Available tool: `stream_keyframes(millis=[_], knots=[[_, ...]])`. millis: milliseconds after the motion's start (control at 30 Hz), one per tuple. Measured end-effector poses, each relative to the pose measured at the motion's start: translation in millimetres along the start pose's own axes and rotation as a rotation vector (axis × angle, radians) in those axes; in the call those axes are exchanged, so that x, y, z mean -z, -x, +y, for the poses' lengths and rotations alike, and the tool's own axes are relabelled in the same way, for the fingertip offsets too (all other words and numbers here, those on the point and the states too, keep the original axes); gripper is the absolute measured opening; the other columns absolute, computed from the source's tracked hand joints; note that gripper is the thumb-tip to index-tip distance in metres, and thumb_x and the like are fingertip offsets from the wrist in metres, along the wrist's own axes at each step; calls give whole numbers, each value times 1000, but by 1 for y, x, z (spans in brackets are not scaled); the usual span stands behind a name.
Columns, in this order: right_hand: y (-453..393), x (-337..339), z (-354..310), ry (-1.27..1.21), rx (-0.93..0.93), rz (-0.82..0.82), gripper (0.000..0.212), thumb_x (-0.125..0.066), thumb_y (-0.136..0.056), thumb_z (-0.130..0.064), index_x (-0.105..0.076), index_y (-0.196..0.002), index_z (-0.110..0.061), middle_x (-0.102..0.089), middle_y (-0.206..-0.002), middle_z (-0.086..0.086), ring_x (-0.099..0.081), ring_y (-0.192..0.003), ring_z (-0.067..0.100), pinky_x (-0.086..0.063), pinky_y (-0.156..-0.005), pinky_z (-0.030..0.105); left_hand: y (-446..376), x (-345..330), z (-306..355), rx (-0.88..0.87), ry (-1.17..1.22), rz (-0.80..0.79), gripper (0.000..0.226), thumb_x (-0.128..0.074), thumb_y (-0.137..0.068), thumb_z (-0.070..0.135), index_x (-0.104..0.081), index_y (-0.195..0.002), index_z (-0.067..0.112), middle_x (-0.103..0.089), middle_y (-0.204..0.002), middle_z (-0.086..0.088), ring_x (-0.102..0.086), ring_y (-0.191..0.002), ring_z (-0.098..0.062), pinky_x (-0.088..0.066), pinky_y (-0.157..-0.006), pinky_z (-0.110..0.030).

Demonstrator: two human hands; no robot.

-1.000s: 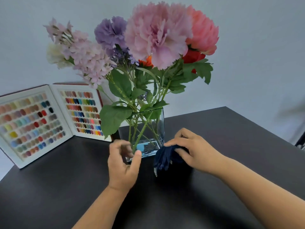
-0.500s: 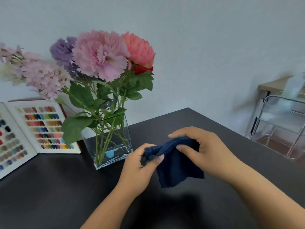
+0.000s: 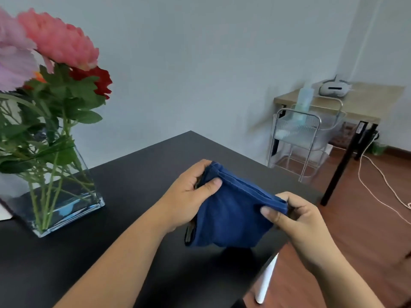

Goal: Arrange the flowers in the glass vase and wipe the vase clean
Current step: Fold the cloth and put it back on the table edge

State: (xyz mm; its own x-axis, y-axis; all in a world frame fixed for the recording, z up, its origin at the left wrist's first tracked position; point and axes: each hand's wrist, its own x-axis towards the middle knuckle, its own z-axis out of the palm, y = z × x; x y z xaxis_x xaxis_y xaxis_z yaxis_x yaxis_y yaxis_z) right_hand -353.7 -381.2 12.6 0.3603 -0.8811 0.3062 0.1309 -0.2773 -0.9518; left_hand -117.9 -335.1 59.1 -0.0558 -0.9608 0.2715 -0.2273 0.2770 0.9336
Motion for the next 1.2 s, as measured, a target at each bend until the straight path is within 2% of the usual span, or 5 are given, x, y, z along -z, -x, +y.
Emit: stream_keyframes(millis=[400,700,967,1100,1200], knots=[[-2,41,44,-2,-255,240,9,-71,-86,-26,-74,-82,-19,-64,-61,4,-58,-50,17,-49,-45,27,-101,-30,-56,486,-208,-525,20,-57,-97,22,-61,-116,23,-67,-121,8,-63,-112,-8,-46,-102,-34],[-26,81,88,410,-329,569,30,-63,-85,-49,-63,-65,-27,-52,-56,-14,-44,-51,3,-35,-51,20,-151,-79,-103,302,-385,-192,31,-60,-91,42,-41,-115,48,-52,-103,19,-56,-95,-1,-42,-71,-20],[-60,111,94,610,-276,700,43,-60,-86,-47,-57,-60,-14,-57,-60,5,-47,-52,7,-40,-51,28,-191,-115,-108,82,-799,-176,25,-48,-98,40,-33,-117,34,-64,-100,-4,-62,-86,-22,-54,-79,-47],[-60,112,92,681,-278,805,23,-68,-82,-41,-59,-94,-23,-55,-100,-3,-48,-95,17,-44,-87,36,-192,-124,-97,-95,-1173,-79,35,-50,-96,43,-43,-127,29,-57,-121,1,-51,-112,-28,-39,-94,-45],[-52,103,81,785,-51,735,35,-65,-85,-31,-54,-117,-23,-52,-114,-6,-46,-99,11,-38,-83,17,-171,-129,-87,-222,-1245,-75,34,-44,-97,42,-51,-128,31,-40,-144,6,-27,-134,-27,-17,-106,-48]])
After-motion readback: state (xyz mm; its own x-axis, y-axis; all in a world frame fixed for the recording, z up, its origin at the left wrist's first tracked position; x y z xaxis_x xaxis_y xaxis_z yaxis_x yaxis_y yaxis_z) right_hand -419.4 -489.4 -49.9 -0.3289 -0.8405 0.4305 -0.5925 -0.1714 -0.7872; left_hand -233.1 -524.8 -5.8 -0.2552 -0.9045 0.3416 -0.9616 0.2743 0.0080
